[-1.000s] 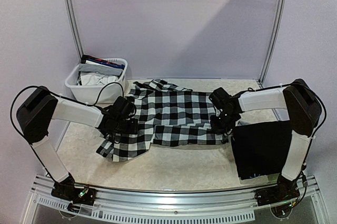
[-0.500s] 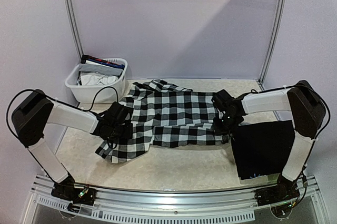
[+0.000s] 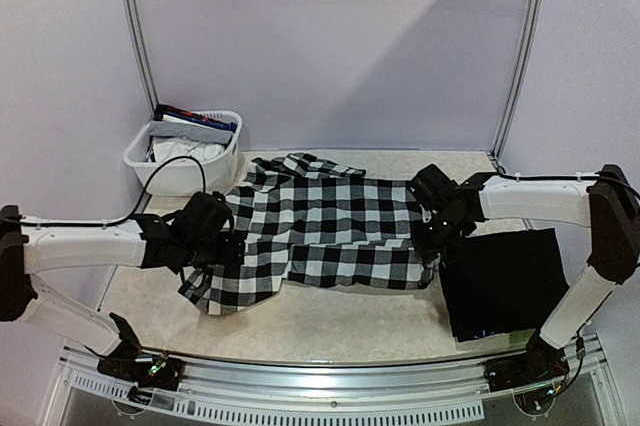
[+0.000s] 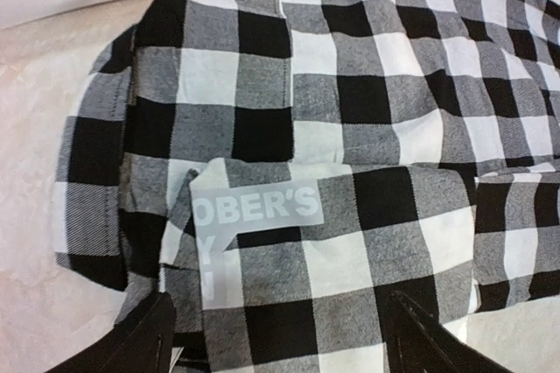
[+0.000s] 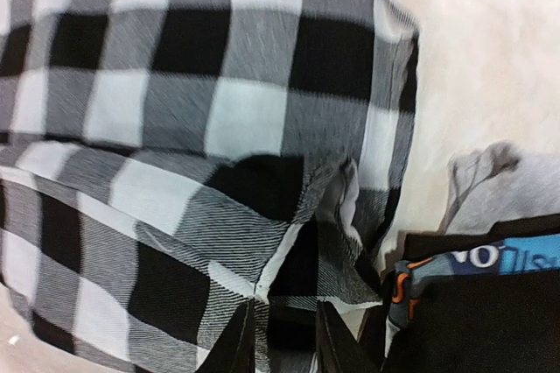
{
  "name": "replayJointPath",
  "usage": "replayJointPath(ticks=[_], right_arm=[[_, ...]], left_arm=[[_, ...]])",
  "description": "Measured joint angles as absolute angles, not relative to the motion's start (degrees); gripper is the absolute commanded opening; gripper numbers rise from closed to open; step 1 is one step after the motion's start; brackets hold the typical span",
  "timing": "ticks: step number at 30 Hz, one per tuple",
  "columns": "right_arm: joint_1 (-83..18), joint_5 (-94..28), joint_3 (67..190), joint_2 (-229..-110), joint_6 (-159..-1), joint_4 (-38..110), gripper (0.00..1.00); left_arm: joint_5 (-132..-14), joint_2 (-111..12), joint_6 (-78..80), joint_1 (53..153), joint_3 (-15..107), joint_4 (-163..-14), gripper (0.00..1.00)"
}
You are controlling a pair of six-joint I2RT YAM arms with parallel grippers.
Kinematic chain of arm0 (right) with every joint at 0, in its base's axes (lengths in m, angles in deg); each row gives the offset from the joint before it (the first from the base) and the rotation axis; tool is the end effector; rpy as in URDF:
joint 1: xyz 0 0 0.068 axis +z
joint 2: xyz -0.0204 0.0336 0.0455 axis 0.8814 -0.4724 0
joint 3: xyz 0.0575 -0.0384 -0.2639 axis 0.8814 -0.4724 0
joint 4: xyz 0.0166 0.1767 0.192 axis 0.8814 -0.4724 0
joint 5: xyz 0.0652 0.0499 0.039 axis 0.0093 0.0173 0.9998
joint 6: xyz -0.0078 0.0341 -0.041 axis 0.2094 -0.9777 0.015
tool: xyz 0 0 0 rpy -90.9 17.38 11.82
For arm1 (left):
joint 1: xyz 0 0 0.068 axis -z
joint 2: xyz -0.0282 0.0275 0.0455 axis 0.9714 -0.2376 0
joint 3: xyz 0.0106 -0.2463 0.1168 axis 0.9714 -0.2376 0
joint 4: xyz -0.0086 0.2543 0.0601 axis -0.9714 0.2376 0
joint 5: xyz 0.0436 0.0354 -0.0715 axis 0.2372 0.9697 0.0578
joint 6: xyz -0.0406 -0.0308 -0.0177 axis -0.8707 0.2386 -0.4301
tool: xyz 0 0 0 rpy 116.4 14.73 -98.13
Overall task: Fold and stack the mixed laundry pile
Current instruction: Fold the flattened shirt at the center of the board, then adjust the 1/3-folded shirt at the center of the board.
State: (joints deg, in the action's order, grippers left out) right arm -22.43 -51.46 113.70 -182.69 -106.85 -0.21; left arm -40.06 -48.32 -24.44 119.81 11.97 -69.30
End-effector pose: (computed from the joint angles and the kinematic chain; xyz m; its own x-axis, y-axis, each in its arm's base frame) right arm 0.2468 0.1936 0.1904 -0.9226 -0.0567 -0.3816 -0.0751 0.9966 0.0335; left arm 0.1882 -0.1587 0.1854 -0.7376 -0.0570 -0.6728 0.0062 0.9958 -0.0912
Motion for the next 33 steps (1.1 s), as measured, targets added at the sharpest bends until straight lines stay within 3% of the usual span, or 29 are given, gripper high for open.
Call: replayJointPath(ticks=[4, 10, 17, 26, 33], right_arm=[[-21.9, -52.6, 116.1, -180.4, -106.6, -0.4, 0.29], [-20.4, -53.7, 116.2, -178.8, -106.1, -0.3, 0.50], [-20.1, -56.9, 116.0, -176.5, -106.6, -0.9, 0.71], [-20.1, -56.8, 111.9, -171.7, -106.7, -0.3, 0.73], [-20.1, -54.9, 108.5, -170.0, -106.7, 0.9, 0.73]], left_arm=[[-38.3, -43.4, -26.3, 120.4, 13.0, -61.5, 0.89], [-40.1, -40.8, -30.8, 122.2, 13.1, -48.7, 0.88], [-44.0, -36.7, -33.9, 126.1, 11.2, -43.7, 0.77], [-48.6, -37.2, -36.5, 128.5, 9.0, -43.1, 0.73], [-51.0, -41.0, -37.9, 129.3, 6.4, -46.0, 0.52]])
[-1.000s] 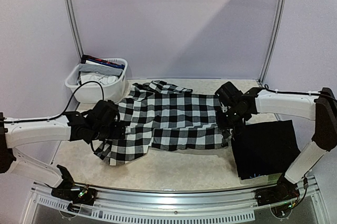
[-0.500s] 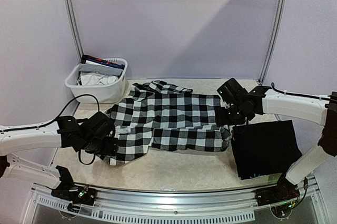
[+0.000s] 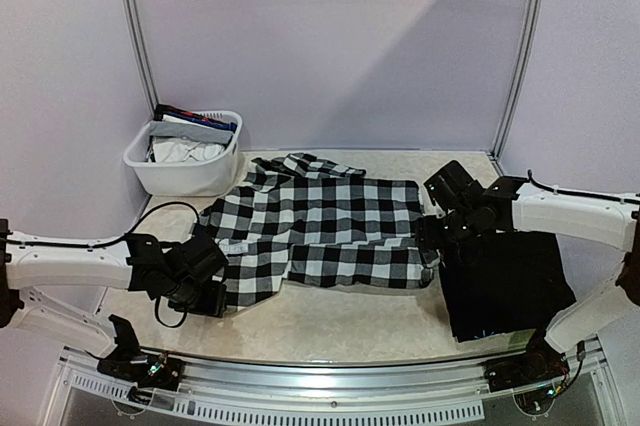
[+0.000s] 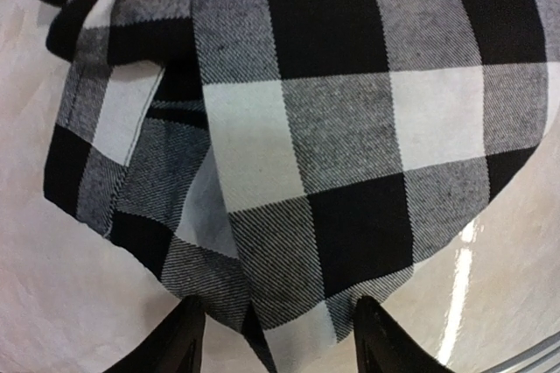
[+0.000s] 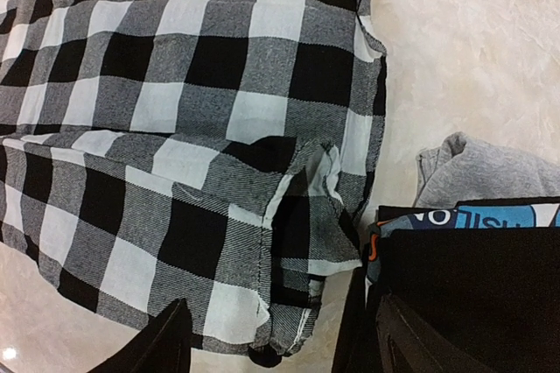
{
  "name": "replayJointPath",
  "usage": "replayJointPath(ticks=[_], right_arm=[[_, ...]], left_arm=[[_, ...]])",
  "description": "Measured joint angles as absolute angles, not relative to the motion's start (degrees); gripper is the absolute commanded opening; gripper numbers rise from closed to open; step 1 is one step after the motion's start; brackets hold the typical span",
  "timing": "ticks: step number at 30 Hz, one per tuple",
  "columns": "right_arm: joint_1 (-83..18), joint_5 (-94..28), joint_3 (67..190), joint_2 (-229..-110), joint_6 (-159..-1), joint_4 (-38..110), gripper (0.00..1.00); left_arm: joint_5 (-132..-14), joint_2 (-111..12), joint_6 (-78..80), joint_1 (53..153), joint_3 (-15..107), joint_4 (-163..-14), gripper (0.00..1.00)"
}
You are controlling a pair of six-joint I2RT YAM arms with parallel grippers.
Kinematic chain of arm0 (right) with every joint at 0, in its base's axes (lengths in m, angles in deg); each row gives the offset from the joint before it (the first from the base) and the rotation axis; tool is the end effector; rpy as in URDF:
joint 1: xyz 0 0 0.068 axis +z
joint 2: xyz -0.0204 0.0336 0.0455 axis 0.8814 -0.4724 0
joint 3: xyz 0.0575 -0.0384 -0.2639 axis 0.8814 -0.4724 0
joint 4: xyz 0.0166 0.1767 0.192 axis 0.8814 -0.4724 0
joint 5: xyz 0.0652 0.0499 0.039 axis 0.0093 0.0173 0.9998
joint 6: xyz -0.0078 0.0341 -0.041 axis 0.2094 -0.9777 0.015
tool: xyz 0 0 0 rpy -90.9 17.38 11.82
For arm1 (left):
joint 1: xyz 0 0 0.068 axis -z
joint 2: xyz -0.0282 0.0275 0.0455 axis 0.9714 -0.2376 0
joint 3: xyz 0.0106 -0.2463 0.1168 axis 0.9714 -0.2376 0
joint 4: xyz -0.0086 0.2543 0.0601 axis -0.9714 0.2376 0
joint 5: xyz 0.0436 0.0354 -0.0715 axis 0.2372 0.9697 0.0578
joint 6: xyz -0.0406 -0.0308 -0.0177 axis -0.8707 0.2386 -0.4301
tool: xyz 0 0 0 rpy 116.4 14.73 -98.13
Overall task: Fold and stack the mixed laundry pile
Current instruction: Adjust the 1/3-folded shirt at the center of the board.
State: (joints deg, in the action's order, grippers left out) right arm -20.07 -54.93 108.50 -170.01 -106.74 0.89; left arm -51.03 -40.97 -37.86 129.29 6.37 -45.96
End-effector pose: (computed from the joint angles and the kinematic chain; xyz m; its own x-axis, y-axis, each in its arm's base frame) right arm 0.2141 0.1789 0.2269 -0.8541 -0.0484 -0.5179 -0.1014 0.9921 0.0744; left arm 0.1155 -0.1398 0.1622 -0.9423 0.0032 -0.3347 0.0221 0.9984 -0.0525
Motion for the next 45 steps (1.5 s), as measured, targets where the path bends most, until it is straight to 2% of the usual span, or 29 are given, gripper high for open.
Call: replayJointPath(ticks=[4, 5, 11, 18, 24, 35, 45], right_arm=[[-20.1, -54.5, 107.8, -169.8, -106.7, 1.5, 0.73], [-20.1, -54.5, 107.7, -169.7, -106.7, 1.6, 0.73], [-20.1, -54.3, 107.4, -168.7, -106.7, 1.8, 0.73], [-20.1, -53.5, 107.4, -166.0, -106.7, 1.8, 0.73], [-20.1, -53.1, 107.4, -164.7, -106.3, 2.5, 0.73], [-20.0, -49.3, 107.4, -164.8, -105.4, 5.5, 0.73], [-15.0, -44.4, 107.4, -167.7, -102.9, 13.2, 0.73]], left_arm=[[-51.7, -42.2, -38.3, 129.7, 5.5, -48.7, 0.06], [-51.8, -42.4, -38.0, 129.8, 5.4, -49.4, 0.00], [-51.2, -41.0, -37.2, 130.0, 7.3, -49.3, 0.00], [-48.4, -36.2, -34.8, 130.0, 20.9, -42.7, 0.00], [-47.0, -41.5, -31.5, 129.5, 31.0, -43.7, 0.00], [-56.6, -65.5, -31.0, 122.9, 41.1, -62.5, 0.00], [-71.0, -74.0, -43.3, 117.0, 35.9, -92.0, 0.00]])
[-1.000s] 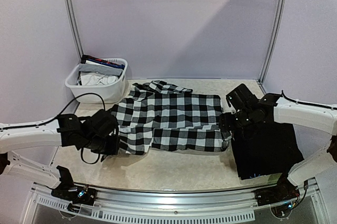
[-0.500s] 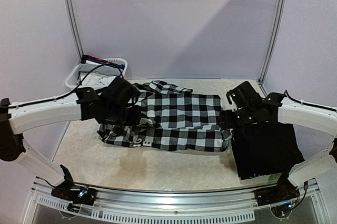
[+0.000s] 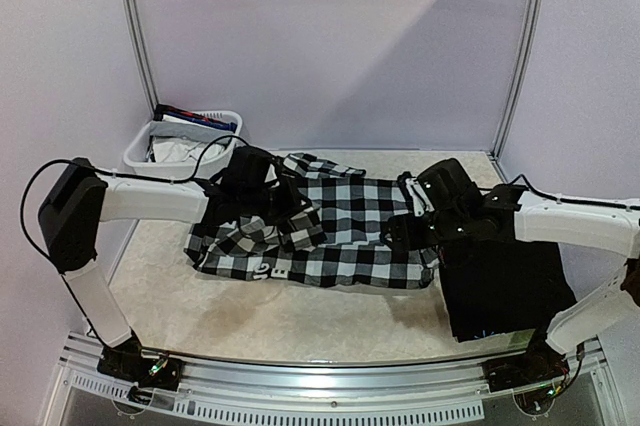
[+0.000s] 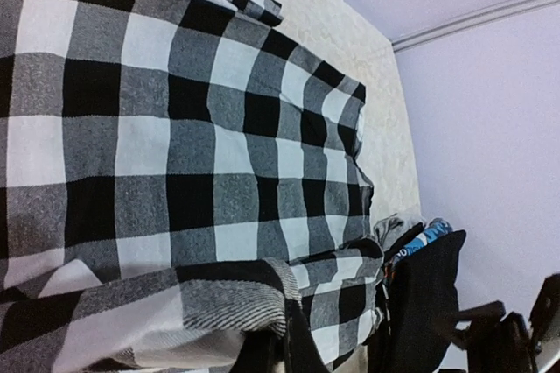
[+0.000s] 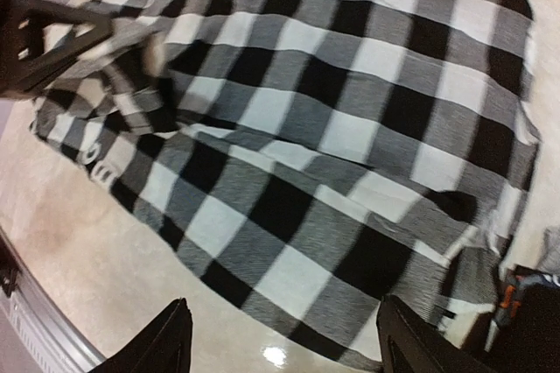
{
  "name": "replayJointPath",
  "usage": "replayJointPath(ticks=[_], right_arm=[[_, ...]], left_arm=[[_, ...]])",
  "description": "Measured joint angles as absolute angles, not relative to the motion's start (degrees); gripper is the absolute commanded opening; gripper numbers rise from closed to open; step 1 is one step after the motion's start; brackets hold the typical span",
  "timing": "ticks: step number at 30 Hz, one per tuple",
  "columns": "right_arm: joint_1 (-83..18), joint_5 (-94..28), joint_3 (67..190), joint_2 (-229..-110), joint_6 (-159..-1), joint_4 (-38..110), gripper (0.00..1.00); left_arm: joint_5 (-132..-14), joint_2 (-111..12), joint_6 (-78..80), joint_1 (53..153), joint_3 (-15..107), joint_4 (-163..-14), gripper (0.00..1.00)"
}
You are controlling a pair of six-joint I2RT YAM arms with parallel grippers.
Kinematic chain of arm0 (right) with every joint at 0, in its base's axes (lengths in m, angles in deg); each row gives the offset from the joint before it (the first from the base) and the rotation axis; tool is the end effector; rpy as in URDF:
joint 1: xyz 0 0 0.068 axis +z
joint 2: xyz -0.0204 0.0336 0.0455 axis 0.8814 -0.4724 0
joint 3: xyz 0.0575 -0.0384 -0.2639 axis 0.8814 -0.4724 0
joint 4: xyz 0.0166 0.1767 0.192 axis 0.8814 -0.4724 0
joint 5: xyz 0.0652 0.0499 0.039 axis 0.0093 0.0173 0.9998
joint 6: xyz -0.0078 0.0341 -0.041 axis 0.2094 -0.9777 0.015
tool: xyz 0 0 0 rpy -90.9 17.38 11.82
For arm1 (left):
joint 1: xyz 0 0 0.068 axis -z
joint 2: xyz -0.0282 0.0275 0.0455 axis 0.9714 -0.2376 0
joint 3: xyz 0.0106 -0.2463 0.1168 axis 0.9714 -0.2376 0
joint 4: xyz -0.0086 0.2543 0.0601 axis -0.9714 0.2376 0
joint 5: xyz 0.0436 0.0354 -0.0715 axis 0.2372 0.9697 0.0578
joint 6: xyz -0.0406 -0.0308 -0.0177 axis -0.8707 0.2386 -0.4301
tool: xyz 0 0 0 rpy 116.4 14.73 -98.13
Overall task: Fold and stack the mixed laundry pile
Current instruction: Adjust the 1/3-folded shirt at the center of the board.
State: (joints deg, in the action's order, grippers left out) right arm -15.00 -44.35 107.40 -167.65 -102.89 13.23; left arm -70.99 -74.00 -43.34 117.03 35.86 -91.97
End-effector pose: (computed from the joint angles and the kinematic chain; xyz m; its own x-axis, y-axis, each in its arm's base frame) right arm 0.2010 0.2104 0.2444 -0.7861 -0.1188 -0.6066 -0.3530 0.8918 0.2829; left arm 0.2916 -0.2570 0.2099 -0.8275 -0.3744 -0.4184 0.0621 0.6796 -0.7310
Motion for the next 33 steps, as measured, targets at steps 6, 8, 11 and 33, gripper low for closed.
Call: replayJointPath(ticks=[6, 8, 11, 33], right_arm=[[-10.5, -38.6, 107.4, -173.0, -97.0, 26.1, 0.75], [-10.1, -37.3, 107.5, -175.4, -95.0, 30.2, 0.75], [-9.7, -36.2, 109.2, -180.4, -92.2, 34.9, 0.75], [-9.3, -33.3, 122.6, -202.4, -86.1, 47.8, 0.50]], left_arm=[[-76.5, -75.4, -48.2, 113.1, 32.7, -100.6, 0.00], [-77.8, -75.4, -49.0, 112.5, 32.3, -102.4, 0.00], [-79.6, -75.4, -49.9, 112.0, 31.4, -104.7, 0.00], [-83.3, -73.5, -51.0, 110.5, 27.2, -107.4, 0.00]])
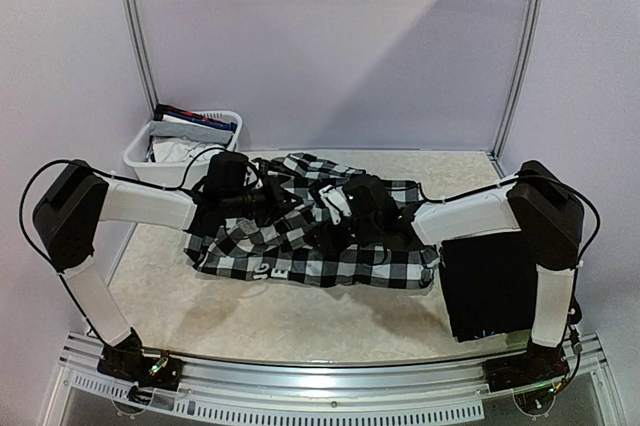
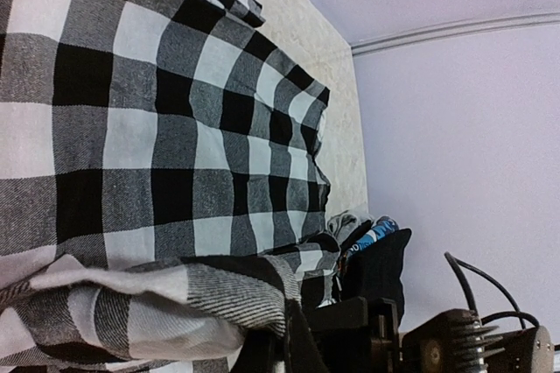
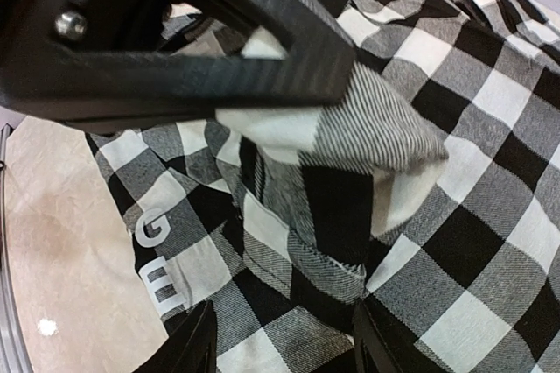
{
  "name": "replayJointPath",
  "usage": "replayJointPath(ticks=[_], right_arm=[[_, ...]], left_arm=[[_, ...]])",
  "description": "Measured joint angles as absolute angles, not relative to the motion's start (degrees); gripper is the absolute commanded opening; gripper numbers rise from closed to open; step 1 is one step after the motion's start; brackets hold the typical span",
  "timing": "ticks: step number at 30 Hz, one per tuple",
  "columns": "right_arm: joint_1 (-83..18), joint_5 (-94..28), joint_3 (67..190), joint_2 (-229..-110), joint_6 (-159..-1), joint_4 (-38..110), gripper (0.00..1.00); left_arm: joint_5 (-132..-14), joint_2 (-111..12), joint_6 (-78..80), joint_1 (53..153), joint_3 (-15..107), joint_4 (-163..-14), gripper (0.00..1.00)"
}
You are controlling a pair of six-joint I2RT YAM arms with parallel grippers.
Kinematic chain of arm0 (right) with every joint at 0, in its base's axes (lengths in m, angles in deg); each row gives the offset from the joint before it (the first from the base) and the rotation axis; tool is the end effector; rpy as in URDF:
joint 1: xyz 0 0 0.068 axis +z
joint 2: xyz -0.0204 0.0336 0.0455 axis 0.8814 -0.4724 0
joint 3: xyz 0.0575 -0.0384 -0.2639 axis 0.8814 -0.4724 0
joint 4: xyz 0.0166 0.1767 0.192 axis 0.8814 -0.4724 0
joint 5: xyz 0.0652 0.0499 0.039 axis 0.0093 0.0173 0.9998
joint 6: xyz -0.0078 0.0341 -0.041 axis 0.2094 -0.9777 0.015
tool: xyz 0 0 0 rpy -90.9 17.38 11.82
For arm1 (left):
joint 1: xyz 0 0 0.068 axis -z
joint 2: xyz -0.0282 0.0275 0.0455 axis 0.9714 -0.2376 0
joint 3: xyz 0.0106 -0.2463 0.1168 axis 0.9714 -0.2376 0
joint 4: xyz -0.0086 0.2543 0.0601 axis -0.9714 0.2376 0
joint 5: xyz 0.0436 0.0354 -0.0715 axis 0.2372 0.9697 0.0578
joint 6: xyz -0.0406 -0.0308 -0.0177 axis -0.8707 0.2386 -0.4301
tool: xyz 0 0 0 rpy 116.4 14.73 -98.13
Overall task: Fold and stack the mixed laundry pile
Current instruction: Adjust the 1/3-folded shirt at the center of the board.
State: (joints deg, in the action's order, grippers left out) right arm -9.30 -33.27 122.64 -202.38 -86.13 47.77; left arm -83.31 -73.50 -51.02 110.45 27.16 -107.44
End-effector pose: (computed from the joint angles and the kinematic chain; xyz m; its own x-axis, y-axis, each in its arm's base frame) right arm 0.2621 0.3488 0.1685 -0.5121 -0.3068 -0.8022 -0.7551 0.6060 0.2503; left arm 0.3032 -0.2200 0.1914 -0.8510 -0.4477 -0.2746 0.0220 0.4920 -0.8703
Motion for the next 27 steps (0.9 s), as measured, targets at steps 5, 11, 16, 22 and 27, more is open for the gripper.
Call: replayJointPath(ticks=[5, 11, 16, 22, 27], right_arm=[[-9.3, -33.7, 122.7, -203.4, -86.1, 47.7, 0.47], [-9.3, -35.4, 123.4, -203.9, -85.9, 47.7, 0.58], [-9.4, -36.1, 123.7, -204.2, -85.8, 47.8, 0.46], [-9.4, -36.4, 124.8, -205.1, -85.8, 47.8, 0.05], [-9.4, -37.4, 124.8, -205.1, -85.9, 46.9, 0.00]], left_arm=[[-83.4, -73.5, -51.0, 110.4, 27.1, -107.4, 0.00], [-83.4, -73.5, -51.0, 110.3, 27.1, -107.4, 0.00], [-83.4, -72.8, -51.0, 110.3, 26.6, -107.5, 0.00], [-83.4, -72.7, -51.0, 110.3, 26.6, -107.5, 0.00], [-83.4, -72.7, -51.0, 110.3, 26.5, -107.4, 0.00]])
